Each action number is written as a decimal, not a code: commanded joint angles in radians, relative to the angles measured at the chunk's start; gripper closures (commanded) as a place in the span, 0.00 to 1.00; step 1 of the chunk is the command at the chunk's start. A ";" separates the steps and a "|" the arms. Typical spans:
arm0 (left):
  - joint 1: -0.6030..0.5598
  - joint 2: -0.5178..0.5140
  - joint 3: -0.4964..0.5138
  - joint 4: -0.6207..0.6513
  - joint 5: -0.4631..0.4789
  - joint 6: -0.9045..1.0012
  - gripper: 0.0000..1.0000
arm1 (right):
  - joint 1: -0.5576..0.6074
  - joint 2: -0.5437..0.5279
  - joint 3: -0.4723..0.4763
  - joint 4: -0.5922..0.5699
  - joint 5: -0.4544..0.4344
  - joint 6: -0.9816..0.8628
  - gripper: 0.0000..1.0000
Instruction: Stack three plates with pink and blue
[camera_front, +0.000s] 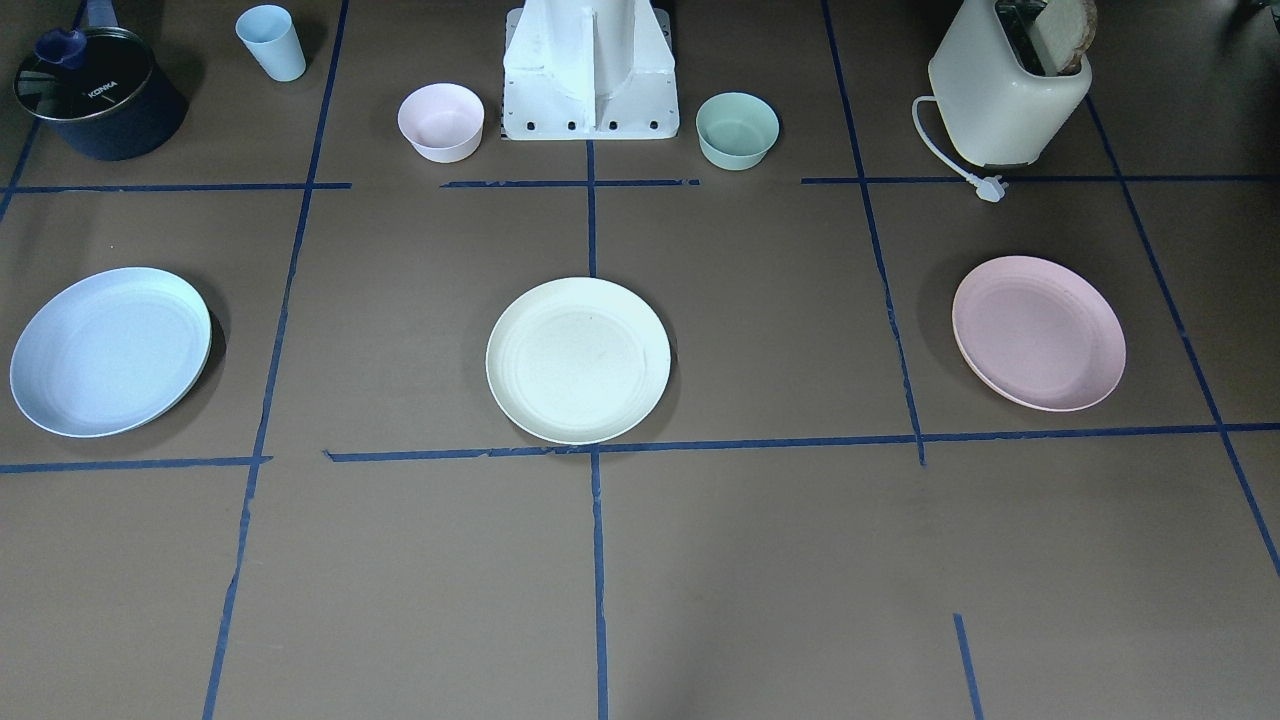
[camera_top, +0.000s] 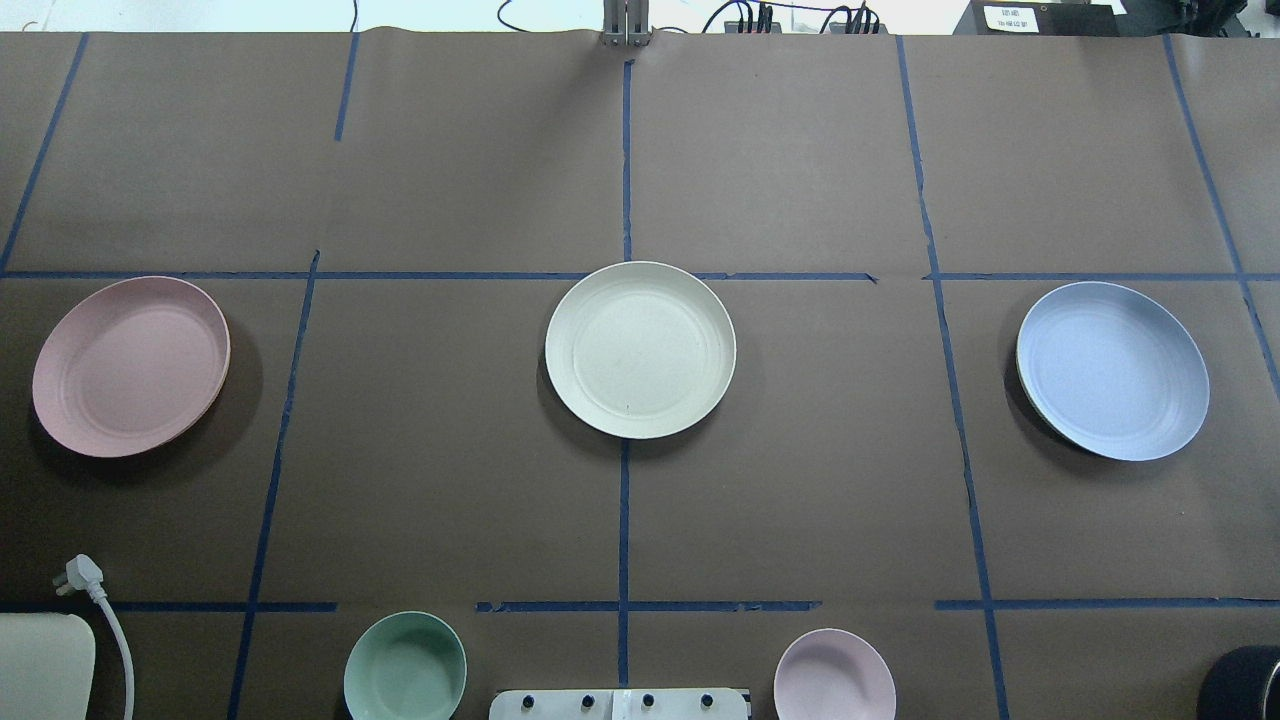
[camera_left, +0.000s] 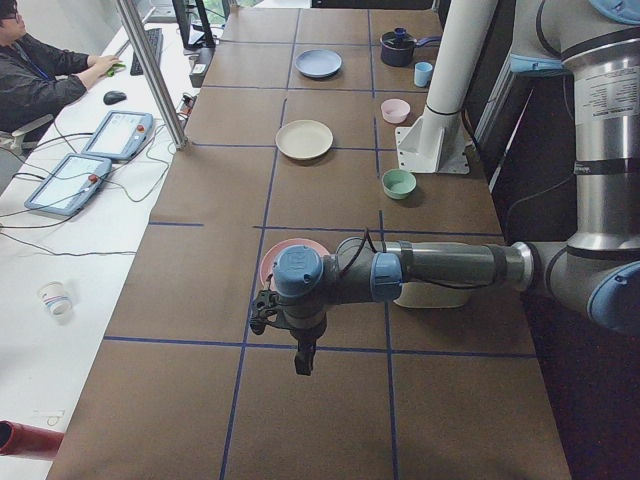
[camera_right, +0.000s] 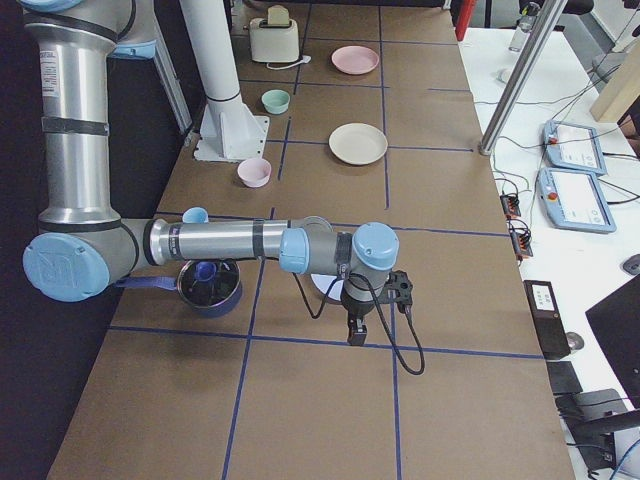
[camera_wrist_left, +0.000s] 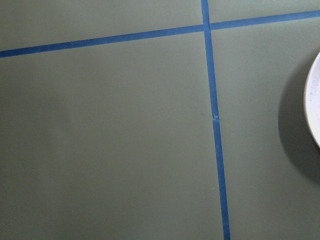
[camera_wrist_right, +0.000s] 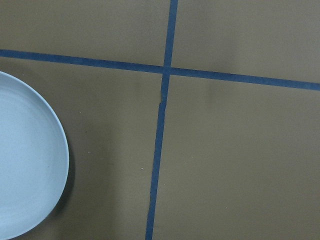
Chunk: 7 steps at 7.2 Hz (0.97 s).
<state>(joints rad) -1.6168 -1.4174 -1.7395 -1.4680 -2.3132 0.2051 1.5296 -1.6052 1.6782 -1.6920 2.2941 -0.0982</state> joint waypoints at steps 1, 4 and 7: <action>0.002 0.000 0.000 -0.003 -0.003 0.002 0.00 | -0.011 0.001 0.000 0.000 0.001 0.002 0.00; 0.015 -0.005 0.018 -0.116 0.001 -0.006 0.00 | -0.020 0.010 0.009 0.000 0.002 0.002 0.00; 0.034 -0.049 0.109 -0.375 -0.058 -0.041 0.00 | -0.025 0.016 0.009 0.000 0.002 0.002 0.00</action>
<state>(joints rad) -1.5965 -1.4573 -1.6707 -1.7722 -2.3300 0.1896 1.5068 -1.5901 1.6863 -1.6913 2.2964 -0.0967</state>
